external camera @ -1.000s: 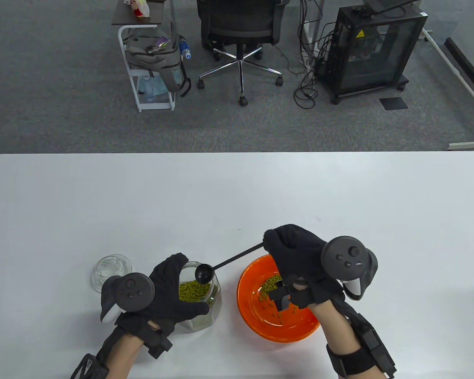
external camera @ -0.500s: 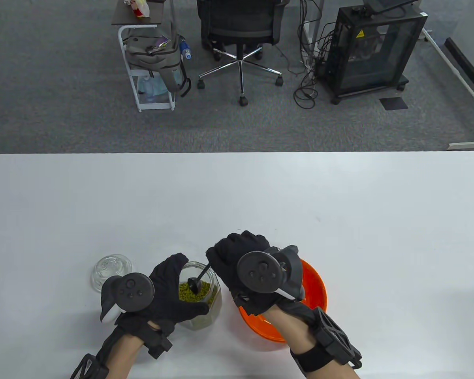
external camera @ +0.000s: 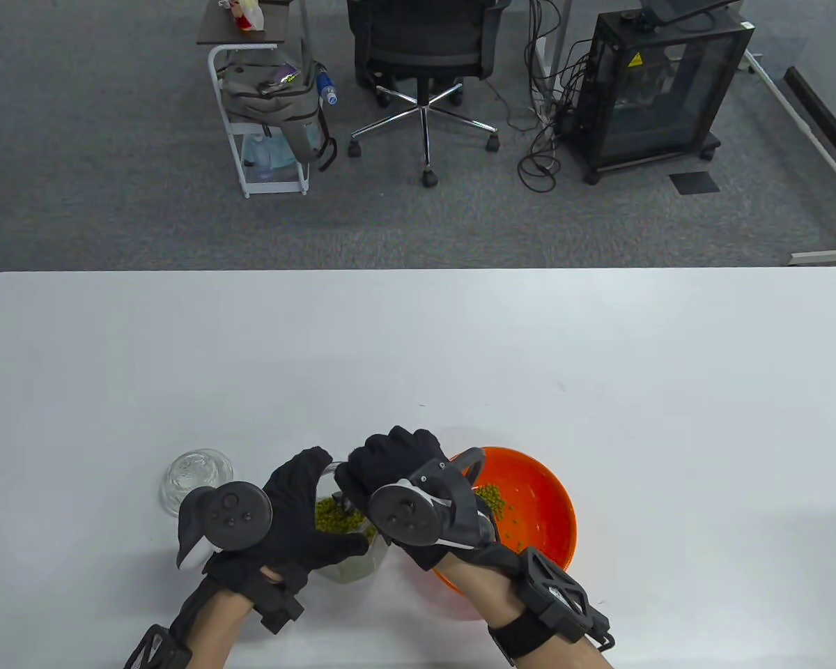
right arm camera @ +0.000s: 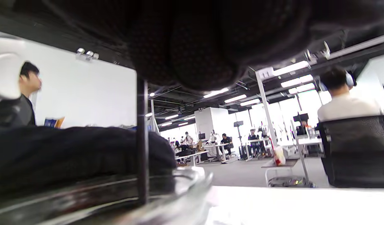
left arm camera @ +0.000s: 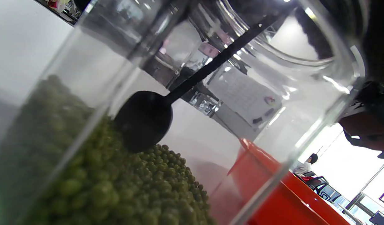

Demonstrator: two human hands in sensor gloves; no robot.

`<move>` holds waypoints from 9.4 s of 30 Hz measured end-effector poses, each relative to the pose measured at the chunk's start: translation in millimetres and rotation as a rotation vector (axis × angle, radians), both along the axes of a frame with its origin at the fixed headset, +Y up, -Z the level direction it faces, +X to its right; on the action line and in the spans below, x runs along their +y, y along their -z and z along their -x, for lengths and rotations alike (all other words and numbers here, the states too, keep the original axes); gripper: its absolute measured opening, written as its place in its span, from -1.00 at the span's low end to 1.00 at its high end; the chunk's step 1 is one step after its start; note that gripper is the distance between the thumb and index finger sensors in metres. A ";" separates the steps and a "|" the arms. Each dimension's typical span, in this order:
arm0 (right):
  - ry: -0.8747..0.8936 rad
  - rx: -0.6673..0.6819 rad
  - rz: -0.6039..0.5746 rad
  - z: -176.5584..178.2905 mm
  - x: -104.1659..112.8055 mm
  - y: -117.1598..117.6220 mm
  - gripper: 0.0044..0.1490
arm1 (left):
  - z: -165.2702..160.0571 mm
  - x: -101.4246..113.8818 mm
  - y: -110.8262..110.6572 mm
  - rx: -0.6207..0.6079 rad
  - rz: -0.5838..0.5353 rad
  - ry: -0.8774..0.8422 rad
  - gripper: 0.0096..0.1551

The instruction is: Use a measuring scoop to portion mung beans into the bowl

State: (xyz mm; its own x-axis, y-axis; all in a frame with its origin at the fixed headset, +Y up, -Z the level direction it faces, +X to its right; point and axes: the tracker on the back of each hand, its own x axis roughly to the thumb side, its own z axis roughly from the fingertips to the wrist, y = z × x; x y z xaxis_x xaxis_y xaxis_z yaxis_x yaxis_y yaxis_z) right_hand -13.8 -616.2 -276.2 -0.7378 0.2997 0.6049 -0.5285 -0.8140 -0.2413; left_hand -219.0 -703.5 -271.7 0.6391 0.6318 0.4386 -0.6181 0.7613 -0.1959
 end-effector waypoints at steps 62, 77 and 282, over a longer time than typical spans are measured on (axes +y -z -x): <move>0.780 -0.201 0.789 -123.6 -58.8 40.3 -0.47 | 0.2 -0.8 0.3 -0.002 0.004 0.004 0.62; 0.895 -0.198 0.790 -158.4 -54.9 35.3 -0.47 | 0.1 -0.9 0.2 -0.001 0.005 0.002 0.62; 0.278 -0.054 0.276 -23.5 -30.3 12.0 -0.47 | 1.0 -0.4 1.8 -0.024 0.021 0.005 0.61</move>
